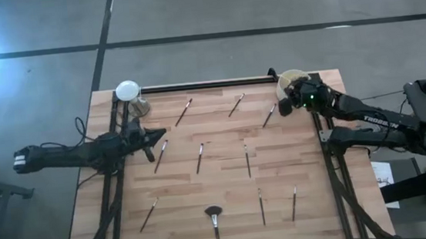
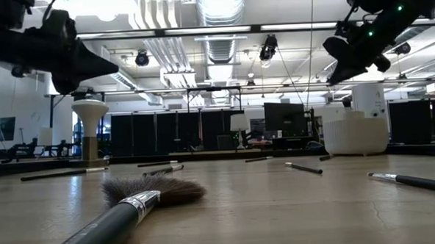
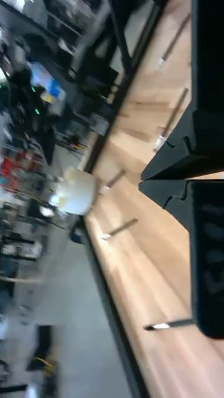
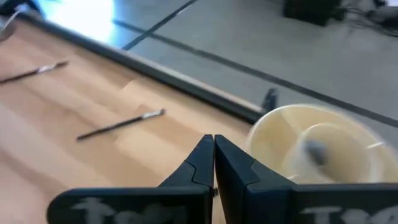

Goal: Pick & Place Makeup Brushes
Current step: Put the black blush brush into the white makeup holder

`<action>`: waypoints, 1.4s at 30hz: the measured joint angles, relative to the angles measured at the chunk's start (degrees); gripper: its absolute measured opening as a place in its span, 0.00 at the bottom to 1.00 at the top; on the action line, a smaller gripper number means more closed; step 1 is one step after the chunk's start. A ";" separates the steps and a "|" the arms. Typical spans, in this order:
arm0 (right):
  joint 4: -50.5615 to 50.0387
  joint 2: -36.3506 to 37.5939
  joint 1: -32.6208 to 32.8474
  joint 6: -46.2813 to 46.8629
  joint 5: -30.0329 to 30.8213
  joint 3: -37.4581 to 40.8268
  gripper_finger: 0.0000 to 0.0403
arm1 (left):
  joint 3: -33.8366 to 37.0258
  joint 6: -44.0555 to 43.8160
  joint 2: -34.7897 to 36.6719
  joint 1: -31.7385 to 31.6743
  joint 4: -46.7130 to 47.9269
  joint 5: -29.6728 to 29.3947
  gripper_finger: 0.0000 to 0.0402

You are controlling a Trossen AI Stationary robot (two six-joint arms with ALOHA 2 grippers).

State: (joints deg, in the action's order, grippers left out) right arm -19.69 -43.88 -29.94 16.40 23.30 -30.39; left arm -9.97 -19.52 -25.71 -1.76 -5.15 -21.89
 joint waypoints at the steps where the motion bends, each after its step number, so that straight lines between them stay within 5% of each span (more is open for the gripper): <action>1: 1.86 -0.25 0.88 0.29 0.01 1.26 0.02 | -1.24 -0.85 -1.72 0.00 1.75 -0.24 0.00; 17: 13.02 -1.30 10.25 -1.45 0.64 7.29 0.02 | -24.97 -28.96 -31.48 -0.85 44.28 -1.03 0.04; 28: 13.15 -1.27 12.78 -2.05 0.64 7.86 0.02 | -25.63 -30.09 -41.90 -6.66 41.57 1.54 0.22; 42: 15.13 -1.27 13.50 -3.44 0.62 8.98 0.02 | -17.04 -28.86 -43.09 -14.60 26.81 6.97 0.23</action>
State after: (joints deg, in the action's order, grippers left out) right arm -4.56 -45.15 -16.45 12.96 23.92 -21.41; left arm -27.01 -48.38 -68.80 -16.36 21.67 -14.92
